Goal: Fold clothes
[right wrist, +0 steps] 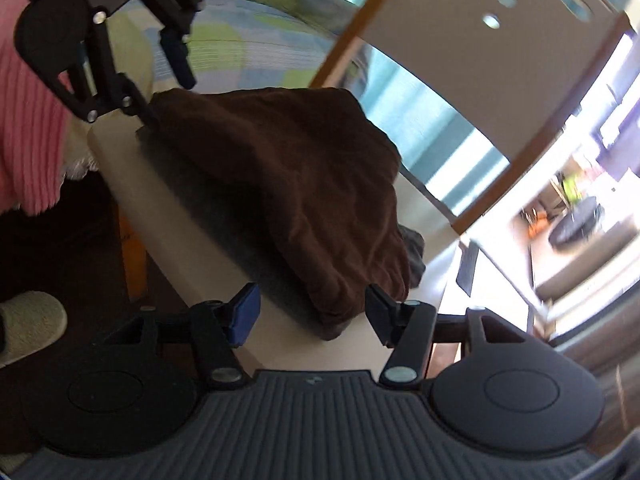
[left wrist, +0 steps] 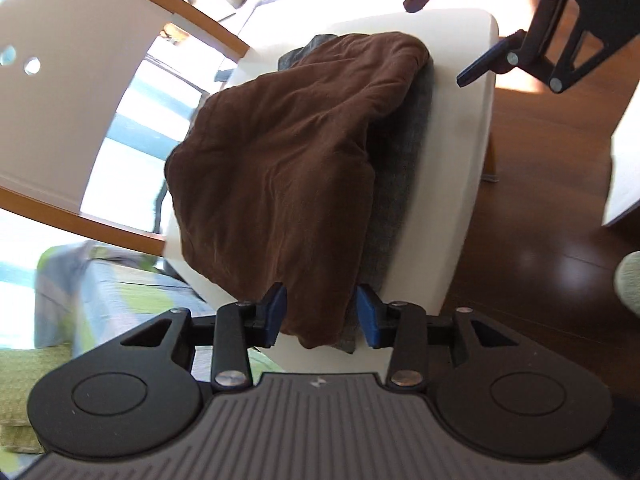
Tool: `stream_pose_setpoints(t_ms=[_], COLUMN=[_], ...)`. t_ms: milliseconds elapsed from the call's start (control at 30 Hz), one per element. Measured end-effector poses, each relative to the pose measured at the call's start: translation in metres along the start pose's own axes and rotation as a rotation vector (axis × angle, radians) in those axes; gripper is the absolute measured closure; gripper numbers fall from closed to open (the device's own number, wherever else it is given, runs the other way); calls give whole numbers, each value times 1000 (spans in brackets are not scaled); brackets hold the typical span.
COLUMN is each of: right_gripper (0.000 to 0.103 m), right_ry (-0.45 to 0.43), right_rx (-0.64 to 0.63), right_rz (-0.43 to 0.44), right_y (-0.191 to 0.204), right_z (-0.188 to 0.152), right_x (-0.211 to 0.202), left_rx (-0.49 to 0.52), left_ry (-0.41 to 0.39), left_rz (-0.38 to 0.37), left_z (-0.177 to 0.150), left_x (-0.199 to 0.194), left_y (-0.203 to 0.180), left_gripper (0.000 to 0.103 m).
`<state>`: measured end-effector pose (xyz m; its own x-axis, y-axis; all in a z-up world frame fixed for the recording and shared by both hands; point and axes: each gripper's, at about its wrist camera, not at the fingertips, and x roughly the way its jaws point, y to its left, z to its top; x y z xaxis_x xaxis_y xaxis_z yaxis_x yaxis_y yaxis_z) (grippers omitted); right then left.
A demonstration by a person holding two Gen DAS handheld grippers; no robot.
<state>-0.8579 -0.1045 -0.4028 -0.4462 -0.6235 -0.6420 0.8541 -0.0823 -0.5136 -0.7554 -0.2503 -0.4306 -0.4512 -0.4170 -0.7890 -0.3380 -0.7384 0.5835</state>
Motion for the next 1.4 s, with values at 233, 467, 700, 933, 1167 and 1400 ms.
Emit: stream_pose_setpoints(t_ms=[233, 467, 700, 933, 1167, 1400], right_gripper=[84, 99, 100, 99, 69, 78], right_ry=[-38, -38, 34, 29, 124, -48], right_rx=[-142, -314, -416, -443, -291, 499], right_rz=[-21, -143, -83, -202, 9, 267], right_y=[10, 8, 39, 43, 32, -94], right_z=[-8, 0, 0, 15, 26, 59], right_x=[28, 10, 23, 11, 26, -7], left_rx=[62, 123, 172, 176, 239, -286], left_ry=[45, 42, 94, 133, 111, -44], left_rz=[147, 246, 313, 310, 308, -65], left_z=[-3, -5, -4, 1, -2, 18], left_x=[24, 35, 49, 60, 44, -27], left_y=[-17, -24, -26, -21, -8, 105], left_gripper=[60, 77, 77, 80, 68, 67])
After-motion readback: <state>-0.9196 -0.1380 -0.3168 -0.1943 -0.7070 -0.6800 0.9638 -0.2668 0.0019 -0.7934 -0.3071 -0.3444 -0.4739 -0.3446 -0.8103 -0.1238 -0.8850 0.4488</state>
